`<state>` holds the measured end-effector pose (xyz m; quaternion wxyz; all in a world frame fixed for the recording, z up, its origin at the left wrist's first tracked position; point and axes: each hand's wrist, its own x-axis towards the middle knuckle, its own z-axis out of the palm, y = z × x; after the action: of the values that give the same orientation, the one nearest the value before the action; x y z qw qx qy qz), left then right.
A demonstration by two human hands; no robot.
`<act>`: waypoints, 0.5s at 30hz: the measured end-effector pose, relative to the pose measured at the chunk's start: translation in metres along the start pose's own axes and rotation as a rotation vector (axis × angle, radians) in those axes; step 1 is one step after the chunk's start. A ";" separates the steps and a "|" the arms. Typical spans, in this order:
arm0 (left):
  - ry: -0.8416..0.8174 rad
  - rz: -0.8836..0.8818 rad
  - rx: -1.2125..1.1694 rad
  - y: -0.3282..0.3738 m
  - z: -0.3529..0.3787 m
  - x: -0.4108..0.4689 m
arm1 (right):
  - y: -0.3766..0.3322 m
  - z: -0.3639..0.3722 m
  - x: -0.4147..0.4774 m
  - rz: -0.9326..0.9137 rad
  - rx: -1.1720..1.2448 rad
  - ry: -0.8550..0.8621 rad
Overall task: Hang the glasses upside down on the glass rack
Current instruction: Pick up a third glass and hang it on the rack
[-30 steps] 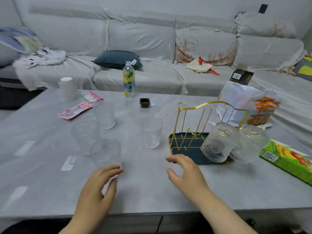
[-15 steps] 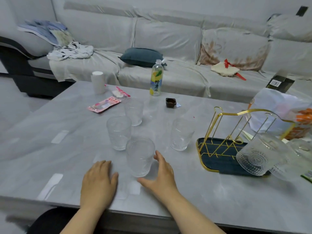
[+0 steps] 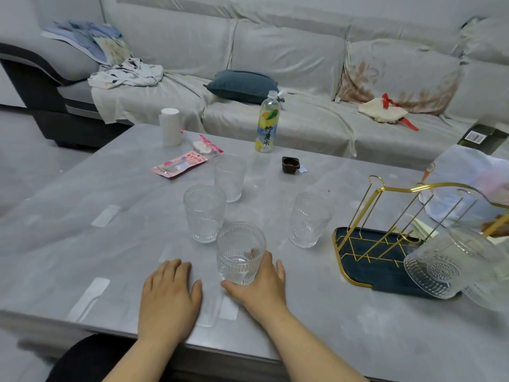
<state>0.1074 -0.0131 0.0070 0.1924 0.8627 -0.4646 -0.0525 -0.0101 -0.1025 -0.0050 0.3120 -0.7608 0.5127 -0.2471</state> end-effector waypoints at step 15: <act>0.026 0.027 -0.165 0.003 -0.007 -0.008 | -0.003 -0.121 -0.063 -0.044 0.389 -0.028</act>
<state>0.1019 -0.0063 0.0136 0.2697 0.8381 -0.4680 -0.0769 -0.1152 -0.0699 0.0764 0.4547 -0.7005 0.4343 -0.3375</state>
